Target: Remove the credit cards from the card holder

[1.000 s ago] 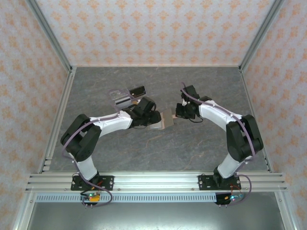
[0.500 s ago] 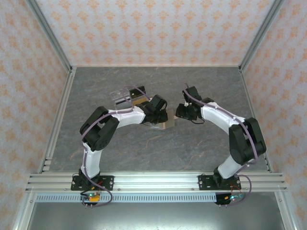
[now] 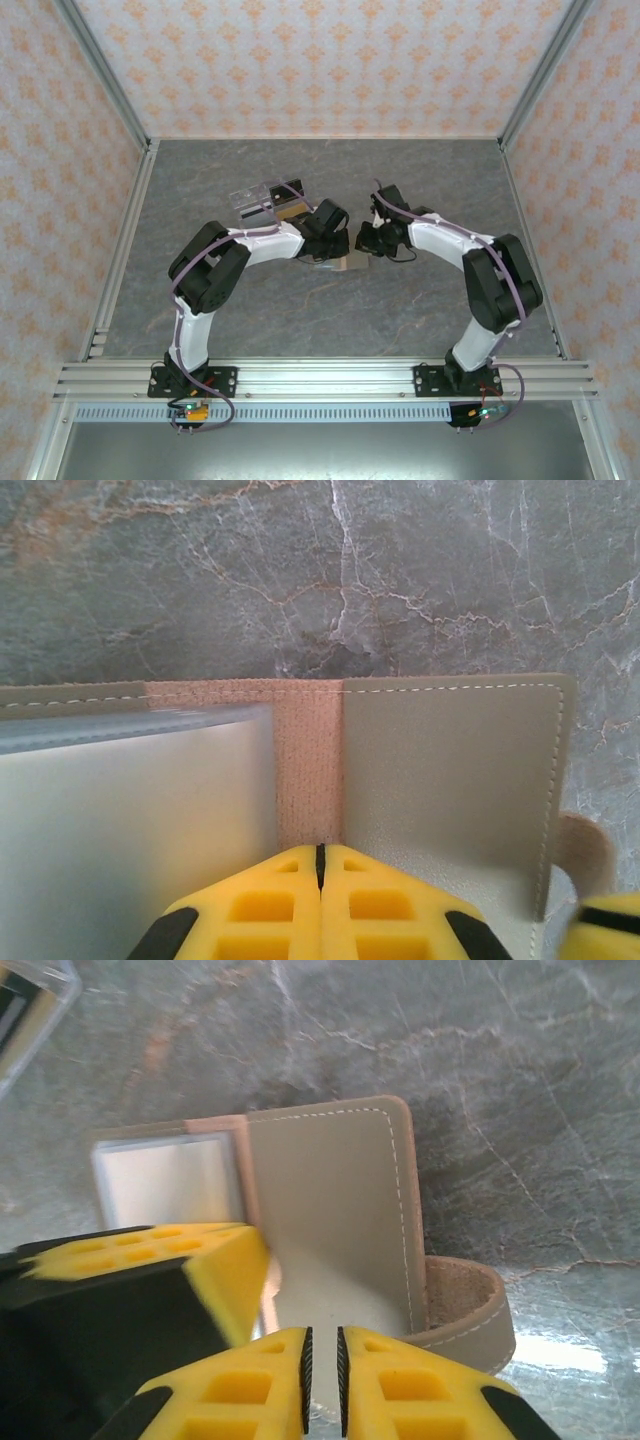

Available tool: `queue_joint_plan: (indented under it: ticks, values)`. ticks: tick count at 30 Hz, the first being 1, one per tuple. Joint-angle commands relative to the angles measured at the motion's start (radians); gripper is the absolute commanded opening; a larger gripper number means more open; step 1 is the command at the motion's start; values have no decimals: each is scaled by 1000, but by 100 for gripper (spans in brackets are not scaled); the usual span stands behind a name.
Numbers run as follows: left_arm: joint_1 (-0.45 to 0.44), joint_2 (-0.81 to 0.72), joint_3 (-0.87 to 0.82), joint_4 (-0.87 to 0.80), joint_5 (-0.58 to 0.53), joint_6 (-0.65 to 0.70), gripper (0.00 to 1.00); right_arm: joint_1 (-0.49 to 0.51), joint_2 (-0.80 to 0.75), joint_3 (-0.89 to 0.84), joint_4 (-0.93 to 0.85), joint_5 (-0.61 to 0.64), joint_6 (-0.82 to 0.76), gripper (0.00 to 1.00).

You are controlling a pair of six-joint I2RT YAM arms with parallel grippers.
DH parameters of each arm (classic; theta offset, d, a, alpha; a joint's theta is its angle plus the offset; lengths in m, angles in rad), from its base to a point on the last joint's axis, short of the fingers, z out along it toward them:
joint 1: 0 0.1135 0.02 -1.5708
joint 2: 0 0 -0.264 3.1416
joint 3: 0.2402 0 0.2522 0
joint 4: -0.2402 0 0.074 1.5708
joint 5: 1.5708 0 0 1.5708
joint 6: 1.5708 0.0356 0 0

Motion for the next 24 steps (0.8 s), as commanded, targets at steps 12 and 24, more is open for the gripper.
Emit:
queue_joint_plan:
  ticks: [12, 24]
  values:
    - [13, -189, -40, -239, -179, -7, 44, 1, 78, 20, -31, 91, -10, 18]
    - [17, -112, -22, -206, -91, -15, 47, 1, 93, 20, -28, 93, -9, 18]
